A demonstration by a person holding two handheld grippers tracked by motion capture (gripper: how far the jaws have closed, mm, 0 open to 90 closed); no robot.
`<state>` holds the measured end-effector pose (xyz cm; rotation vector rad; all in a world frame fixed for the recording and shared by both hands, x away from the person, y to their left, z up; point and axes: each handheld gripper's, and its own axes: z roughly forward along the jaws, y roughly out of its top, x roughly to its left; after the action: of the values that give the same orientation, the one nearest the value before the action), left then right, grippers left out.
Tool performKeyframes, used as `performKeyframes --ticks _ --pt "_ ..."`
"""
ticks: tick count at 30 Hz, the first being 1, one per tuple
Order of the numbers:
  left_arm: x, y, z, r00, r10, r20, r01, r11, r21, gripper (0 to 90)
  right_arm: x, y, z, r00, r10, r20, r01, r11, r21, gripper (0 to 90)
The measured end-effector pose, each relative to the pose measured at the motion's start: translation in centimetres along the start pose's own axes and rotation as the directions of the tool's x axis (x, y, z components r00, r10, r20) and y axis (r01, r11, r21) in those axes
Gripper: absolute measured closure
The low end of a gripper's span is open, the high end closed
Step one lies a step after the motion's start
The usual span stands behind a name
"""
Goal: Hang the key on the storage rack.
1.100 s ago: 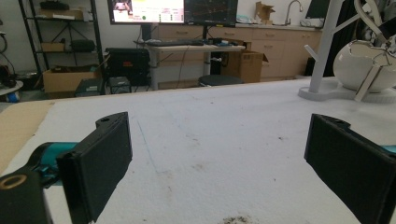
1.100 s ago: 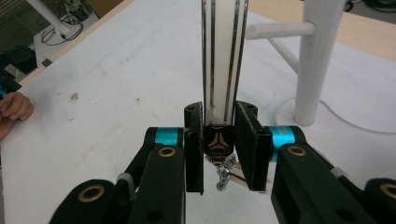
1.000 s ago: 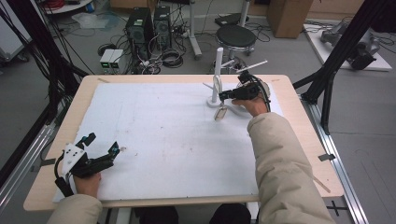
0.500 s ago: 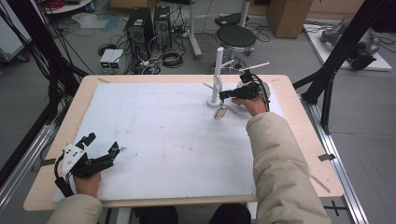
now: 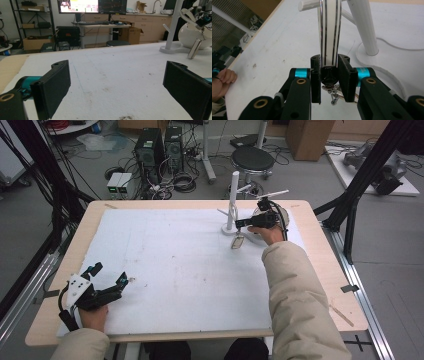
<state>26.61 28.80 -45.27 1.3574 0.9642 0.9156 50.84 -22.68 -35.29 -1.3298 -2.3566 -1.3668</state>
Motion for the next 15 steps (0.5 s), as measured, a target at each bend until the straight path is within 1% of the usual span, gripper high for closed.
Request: performKeyframes --ticks 2,3,4,5,6,7,8,10,11,12,13,14,15 --pt "0.0 0.0 0.0 1.0000 -0.001 0.000 0.001 1.0000 0.000 7.9 0.1 0.0 0.1 0.9999 -0.008 0.015 0.008 1.000 0.000 73.9" --pt "0.0 0.0 0.0 1.0000 0.001 0.000 -0.001 1.0000 0.001 7.9 0.1 0.0 0.1 0.9999 -0.008 0.015 0.008 1.000 0.000 73.9" --pt "0.0 0.0 0.0 1.0000 0.001 0.000 -0.001 1.0000 0.001 7.9 0.2 0.1 0.1 0.9994 -0.027 0.022 0.027 1.000 -0.002 73.6" --pt "0.0 0.0 0.0 1.0000 0.000 0.000 0.000 1.0000 0.000 7.9 0.2 0.1 0.1 0.9993 -0.032 0.021 0.032 0.999 0.006 72.6" --pt "0.0 0.0 0.0 1.0000 0.001 0.000 -0.001 1.0000 0.000 7.9 0.3 0.1 0.1 0.9990 -0.035 0.028 0.035 0.999 0.009 68.7" --pt "0.0 0.0 0.0 1.0000 0.004 0.000 -0.004 1.0000 0.001 7.9 0.4 0.1 0.1 0.9979 -0.049 0.042 0.048 0.999 0.010 56.7" --pt "0.0 0.0 0.0 1.0000 0.005 0.000 -0.005 1.0000 0.001 7.9 0.4 0.1 0.2 0.9979 -0.045 0.047 0.045 0.999 0.005 47.7" --pt "0.0 0.0 0.0 1.0000 0.005 -0.001 -0.005 1.0000 0.001 7.9 0.6 0.0 0.2 0.9990 -0.034 0.030 0.034 0.999 -0.003 34.9" --pt "0.0 0.0 0.0 1.0000 0.005 0.000 -0.005 1.0000 0.000 7.9 0.8 0.0 0.1 0.9986 -0.049 0.021 0.049 0.999 -0.006 30.0" --pt "0.0 0.0 0.0 1.0000 0.006 0.000 -0.006 1.0000 0.000 7.9 1.4 -0.1 -0.2 0.9961 -0.088 0.004 0.088 0.996 -0.030 18.8" --pt "0.0 0.0 0.0 1.0000 0.007 0.000 -0.007 1.0000 -0.001 7.9 1.4 -0.1 -0.2 0.9961 -0.088 0.004 0.088 0.996 -0.030 18.8" --pt "0.0 0.0 0.0 1.0000 0.007 0.000 -0.007 1.0000 -0.001 7.9 1.8 -0.2 -0.3 0.9940 -0.109 0.010 0.109 0.993 -0.039 12.4" --pt "0.0 0.0 0.0 1.0000 0.009 0.001 -0.009 1.0000 -0.002 7.9 2.1 -0.3 -0.6 0.9908 -0.135 0.016 0.135 0.990 -0.038 9.7"
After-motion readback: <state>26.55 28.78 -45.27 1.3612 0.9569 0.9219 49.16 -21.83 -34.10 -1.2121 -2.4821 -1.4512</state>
